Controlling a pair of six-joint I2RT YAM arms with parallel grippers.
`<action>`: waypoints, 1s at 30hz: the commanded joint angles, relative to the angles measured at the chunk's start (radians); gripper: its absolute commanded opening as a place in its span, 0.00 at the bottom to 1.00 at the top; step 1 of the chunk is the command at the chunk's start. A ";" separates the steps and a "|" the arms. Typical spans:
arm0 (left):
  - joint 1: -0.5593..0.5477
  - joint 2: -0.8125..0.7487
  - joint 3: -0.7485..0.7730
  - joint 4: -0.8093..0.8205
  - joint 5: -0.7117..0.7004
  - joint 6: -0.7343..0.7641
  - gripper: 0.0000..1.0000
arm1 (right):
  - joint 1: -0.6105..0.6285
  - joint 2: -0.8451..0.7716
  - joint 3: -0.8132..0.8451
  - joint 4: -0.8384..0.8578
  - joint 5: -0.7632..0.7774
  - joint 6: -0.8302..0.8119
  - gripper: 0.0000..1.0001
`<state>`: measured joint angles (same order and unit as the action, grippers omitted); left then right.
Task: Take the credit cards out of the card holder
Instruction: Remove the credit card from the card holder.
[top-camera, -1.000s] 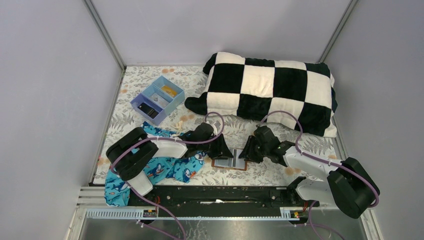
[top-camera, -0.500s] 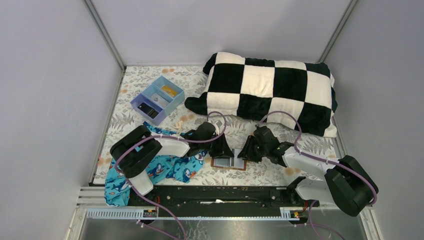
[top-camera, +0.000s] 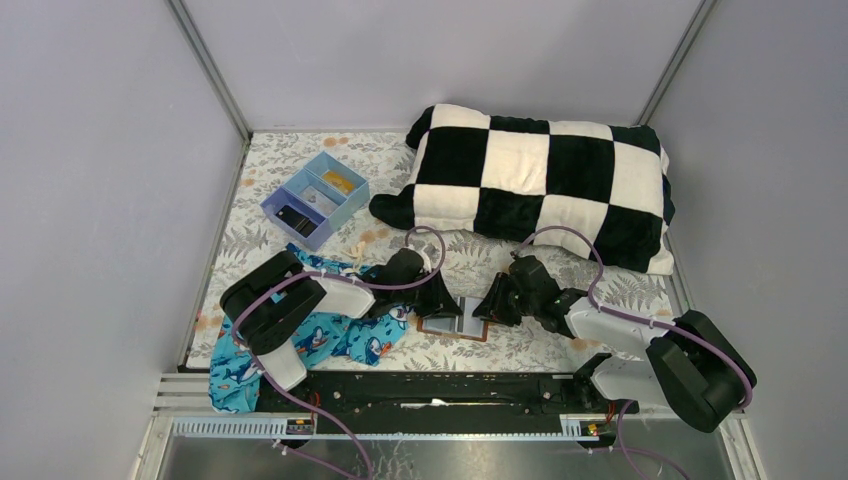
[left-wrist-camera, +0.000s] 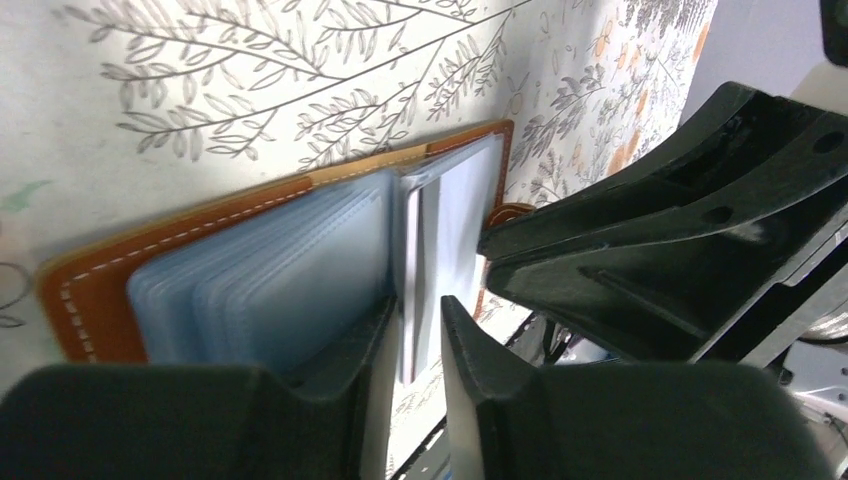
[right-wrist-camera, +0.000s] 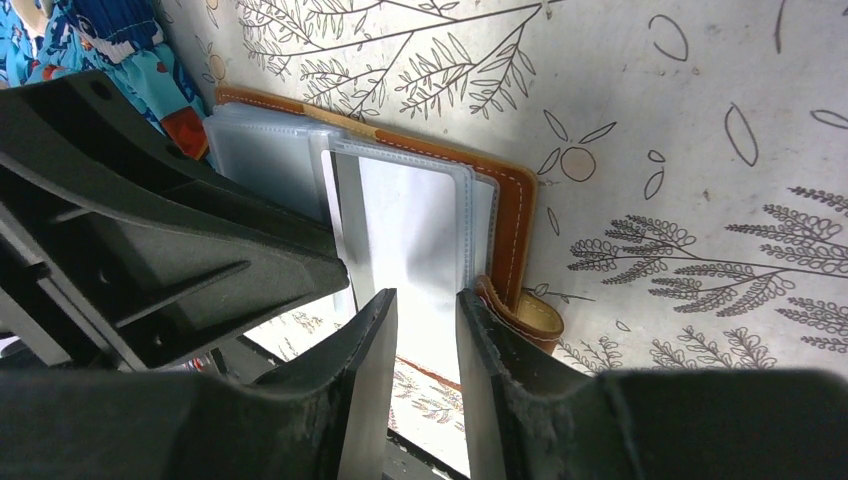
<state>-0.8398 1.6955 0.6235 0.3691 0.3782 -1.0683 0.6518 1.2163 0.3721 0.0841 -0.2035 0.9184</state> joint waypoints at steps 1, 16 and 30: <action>0.015 0.006 -0.082 0.167 0.013 -0.070 0.23 | 0.008 -0.003 -0.023 -0.025 0.004 0.004 0.35; 0.015 0.033 -0.099 0.272 0.044 -0.114 0.00 | 0.007 -0.015 -0.024 -0.041 0.010 -0.003 0.35; 0.053 -0.208 -0.063 -0.112 -0.056 0.064 0.00 | 0.006 -0.005 -0.045 -0.036 0.016 -0.001 0.34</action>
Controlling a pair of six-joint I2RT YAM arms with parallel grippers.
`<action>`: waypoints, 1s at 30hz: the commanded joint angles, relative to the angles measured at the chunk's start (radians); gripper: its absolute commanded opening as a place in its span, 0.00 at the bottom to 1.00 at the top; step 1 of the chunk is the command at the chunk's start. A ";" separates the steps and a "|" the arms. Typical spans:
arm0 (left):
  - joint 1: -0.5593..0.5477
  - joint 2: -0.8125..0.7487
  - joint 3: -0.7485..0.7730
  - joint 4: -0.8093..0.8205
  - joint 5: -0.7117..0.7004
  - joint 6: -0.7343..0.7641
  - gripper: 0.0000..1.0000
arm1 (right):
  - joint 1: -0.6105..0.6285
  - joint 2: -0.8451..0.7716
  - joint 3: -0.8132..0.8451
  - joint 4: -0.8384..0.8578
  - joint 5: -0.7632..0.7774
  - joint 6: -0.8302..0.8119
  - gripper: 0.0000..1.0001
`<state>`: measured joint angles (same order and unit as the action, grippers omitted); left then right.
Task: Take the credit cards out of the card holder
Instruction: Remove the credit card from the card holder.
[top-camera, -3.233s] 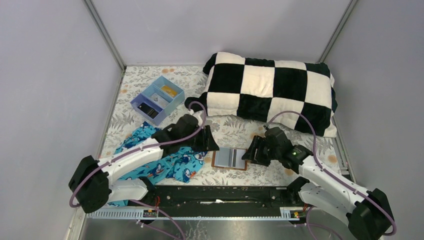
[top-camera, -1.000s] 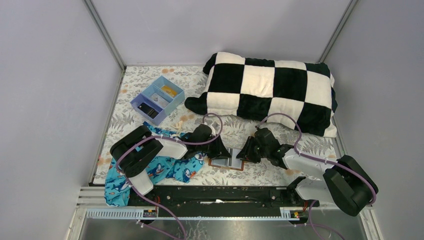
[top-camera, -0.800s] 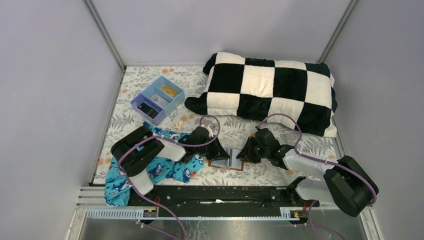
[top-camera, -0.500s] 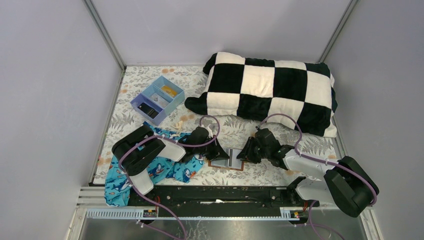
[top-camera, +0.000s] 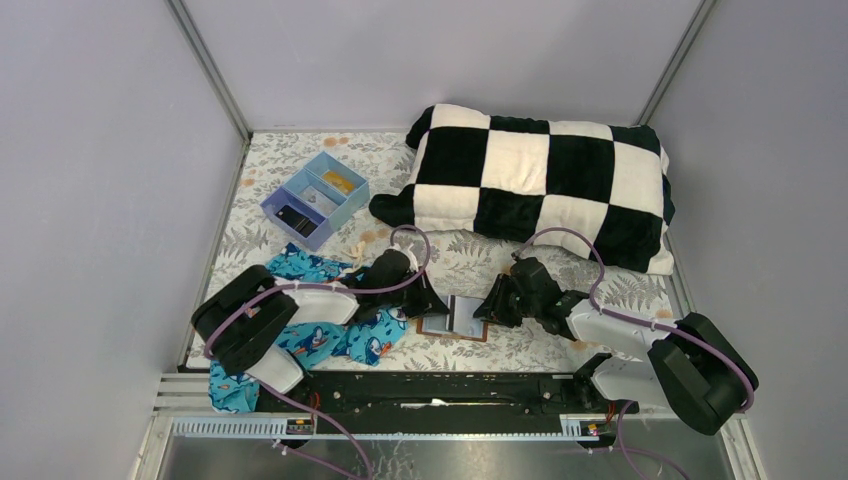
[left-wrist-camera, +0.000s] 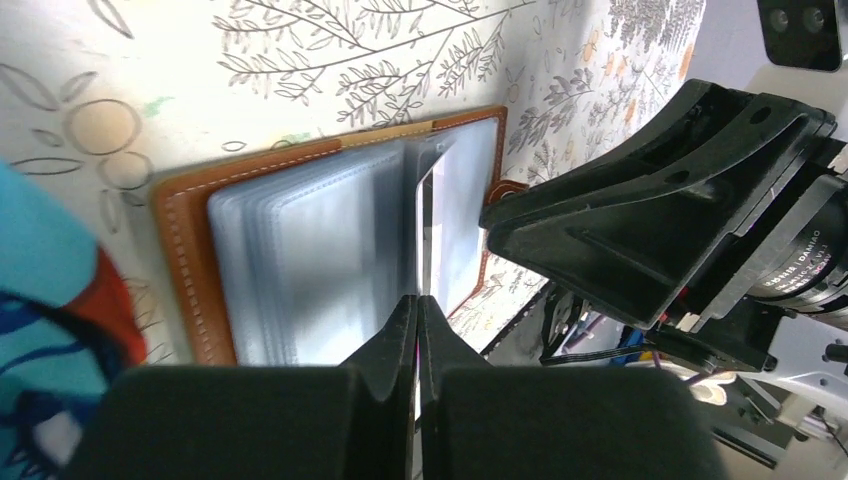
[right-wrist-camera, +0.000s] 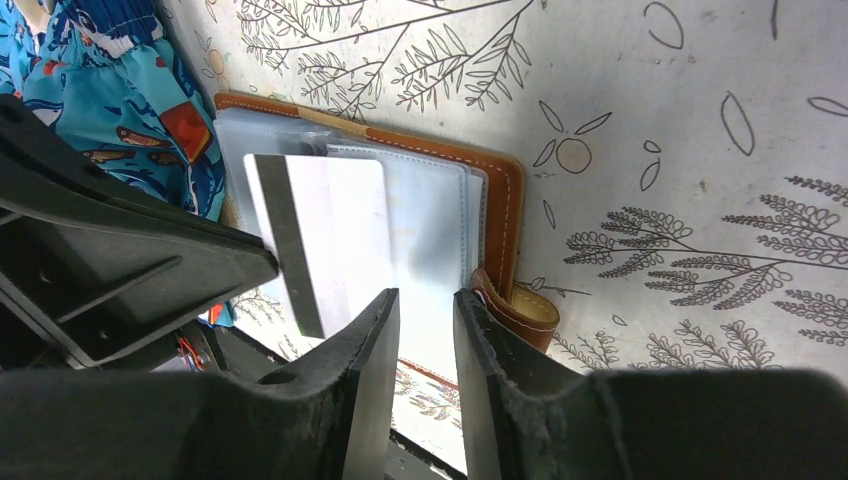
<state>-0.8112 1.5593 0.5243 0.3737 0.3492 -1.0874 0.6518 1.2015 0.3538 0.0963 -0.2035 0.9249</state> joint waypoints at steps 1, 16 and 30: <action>0.033 -0.087 0.038 -0.142 -0.025 0.098 0.00 | 0.007 0.010 -0.027 -0.048 0.016 -0.009 0.34; 0.060 -0.176 0.239 -0.583 -0.119 0.317 0.00 | 0.008 -0.069 0.174 -0.251 0.000 -0.150 0.44; 0.057 -0.098 0.296 -0.620 -0.076 0.353 0.00 | 0.052 0.166 0.219 -0.012 -0.116 -0.098 0.38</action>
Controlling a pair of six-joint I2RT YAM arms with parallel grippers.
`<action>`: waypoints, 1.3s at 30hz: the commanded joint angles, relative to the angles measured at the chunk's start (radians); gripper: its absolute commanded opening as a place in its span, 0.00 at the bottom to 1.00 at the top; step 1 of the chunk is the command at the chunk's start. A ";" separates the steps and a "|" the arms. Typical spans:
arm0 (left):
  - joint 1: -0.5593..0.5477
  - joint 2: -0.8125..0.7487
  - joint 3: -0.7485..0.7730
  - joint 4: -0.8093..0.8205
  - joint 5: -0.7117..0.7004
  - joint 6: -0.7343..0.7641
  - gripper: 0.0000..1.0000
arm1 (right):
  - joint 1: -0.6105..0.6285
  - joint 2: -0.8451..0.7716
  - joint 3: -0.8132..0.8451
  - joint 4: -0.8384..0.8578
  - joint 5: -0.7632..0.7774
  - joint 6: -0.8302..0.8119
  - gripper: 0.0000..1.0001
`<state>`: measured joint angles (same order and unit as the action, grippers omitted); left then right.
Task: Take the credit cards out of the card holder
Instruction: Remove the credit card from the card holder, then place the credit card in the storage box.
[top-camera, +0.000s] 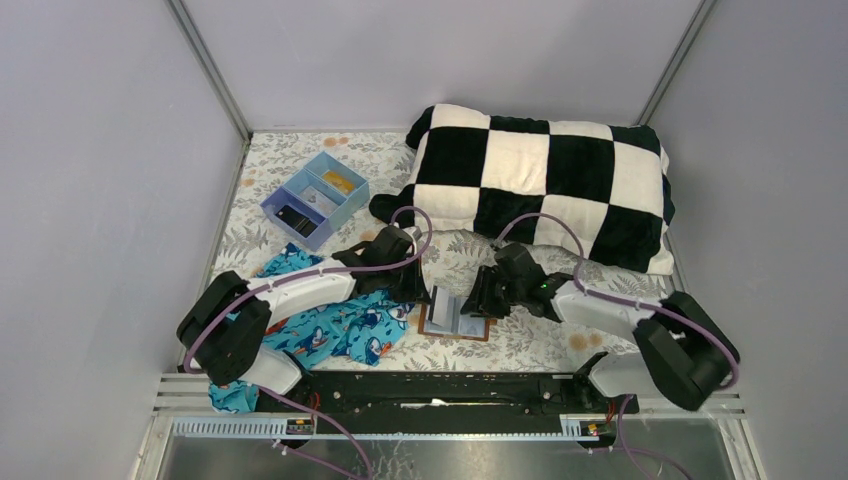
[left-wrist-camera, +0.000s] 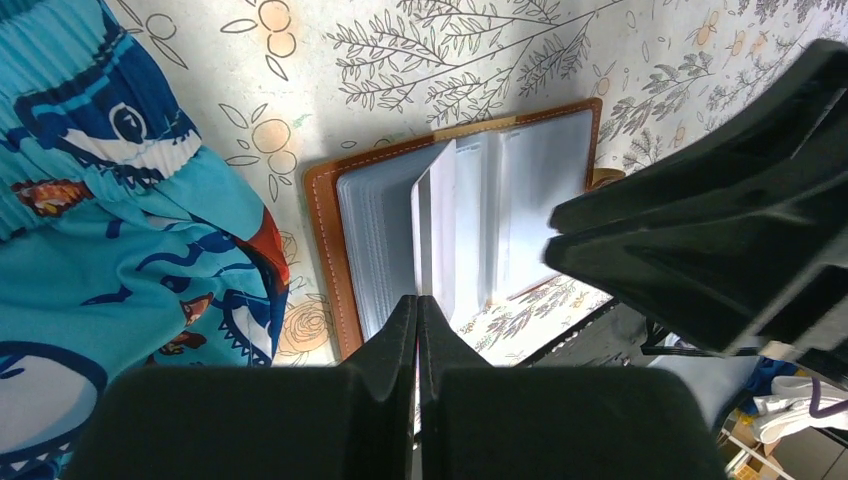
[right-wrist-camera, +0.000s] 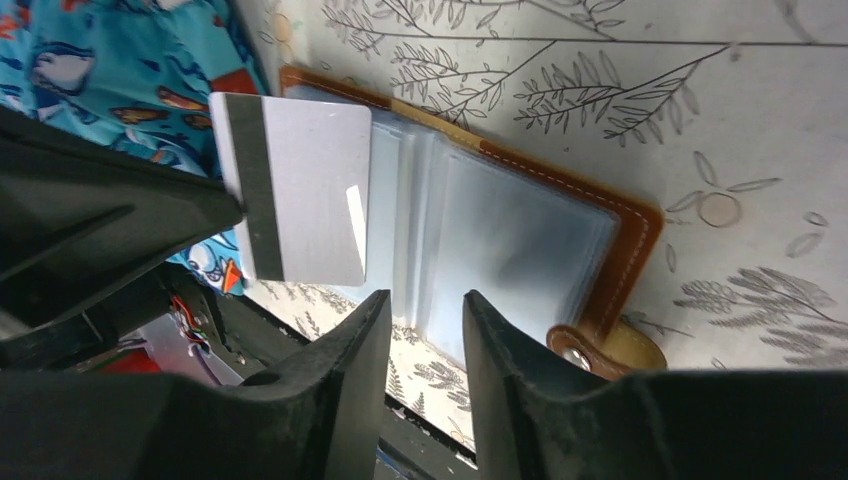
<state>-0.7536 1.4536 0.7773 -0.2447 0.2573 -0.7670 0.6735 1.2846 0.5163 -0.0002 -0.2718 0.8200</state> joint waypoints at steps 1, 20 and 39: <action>-0.001 0.007 0.046 -0.004 0.017 0.034 0.00 | 0.035 0.104 0.063 0.097 -0.053 0.008 0.35; -0.001 0.025 0.068 -0.010 0.046 0.055 0.00 | 0.066 0.266 0.095 0.197 -0.066 0.038 0.13; -0.007 0.073 0.090 -0.012 0.094 0.074 0.00 | 0.067 0.292 0.050 0.247 -0.081 0.060 0.06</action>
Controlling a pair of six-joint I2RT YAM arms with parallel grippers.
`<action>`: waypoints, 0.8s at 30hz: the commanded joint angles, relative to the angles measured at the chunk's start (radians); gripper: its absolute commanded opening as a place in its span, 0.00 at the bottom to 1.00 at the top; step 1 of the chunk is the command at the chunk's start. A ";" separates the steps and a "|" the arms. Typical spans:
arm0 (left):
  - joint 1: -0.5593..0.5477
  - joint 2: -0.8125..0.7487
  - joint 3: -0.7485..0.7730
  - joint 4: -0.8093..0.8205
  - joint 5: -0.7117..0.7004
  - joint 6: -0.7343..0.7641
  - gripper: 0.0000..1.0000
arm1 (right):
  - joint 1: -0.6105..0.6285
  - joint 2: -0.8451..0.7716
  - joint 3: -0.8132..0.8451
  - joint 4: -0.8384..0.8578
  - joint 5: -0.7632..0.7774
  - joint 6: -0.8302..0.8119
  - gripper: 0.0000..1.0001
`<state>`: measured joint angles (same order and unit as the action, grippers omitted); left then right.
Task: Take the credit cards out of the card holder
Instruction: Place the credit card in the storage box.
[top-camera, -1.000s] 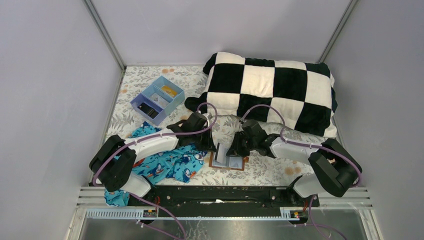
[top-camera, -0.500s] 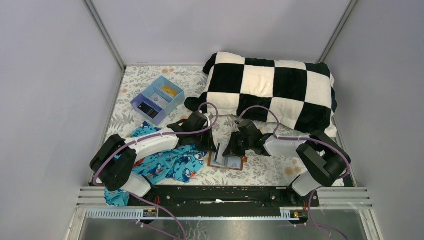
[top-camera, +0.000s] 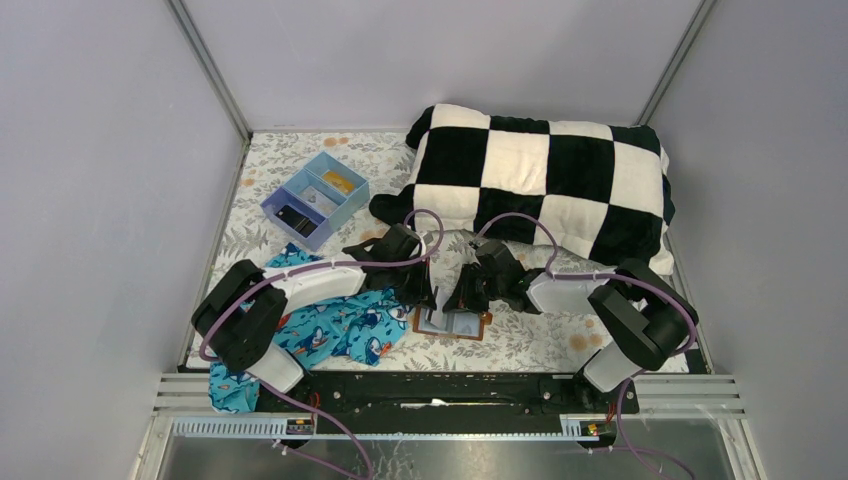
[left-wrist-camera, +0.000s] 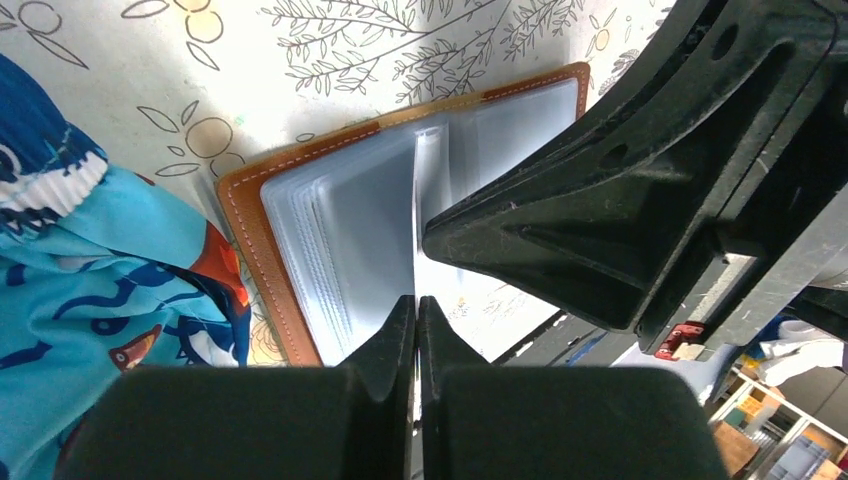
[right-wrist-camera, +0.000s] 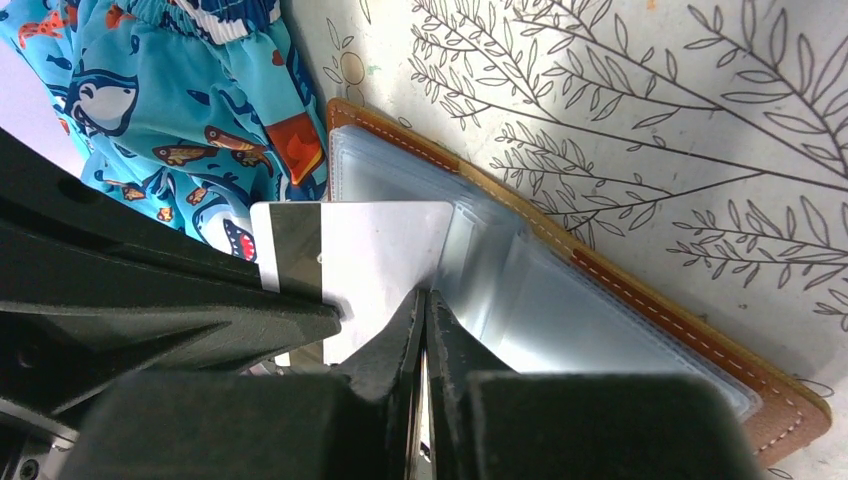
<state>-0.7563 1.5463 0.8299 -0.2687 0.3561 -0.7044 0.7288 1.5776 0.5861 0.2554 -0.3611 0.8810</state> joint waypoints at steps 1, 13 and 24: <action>-0.004 -0.031 0.052 -0.016 -0.019 0.019 0.00 | 0.012 -0.012 -0.020 -0.014 0.010 -0.001 0.06; 0.206 -0.085 0.519 -0.621 -0.533 0.126 0.00 | 0.012 -0.299 0.145 -0.396 0.165 -0.143 0.57; 0.389 0.350 1.054 -1.025 -1.136 0.004 0.00 | 0.011 -0.344 0.214 -0.480 0.165 -0.220 0.65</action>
<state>-0.4057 1.7706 1.7798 -1.1297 -0.5301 -0.6479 0.7326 1.2335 0.7547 -0.1577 -0.2184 0.7158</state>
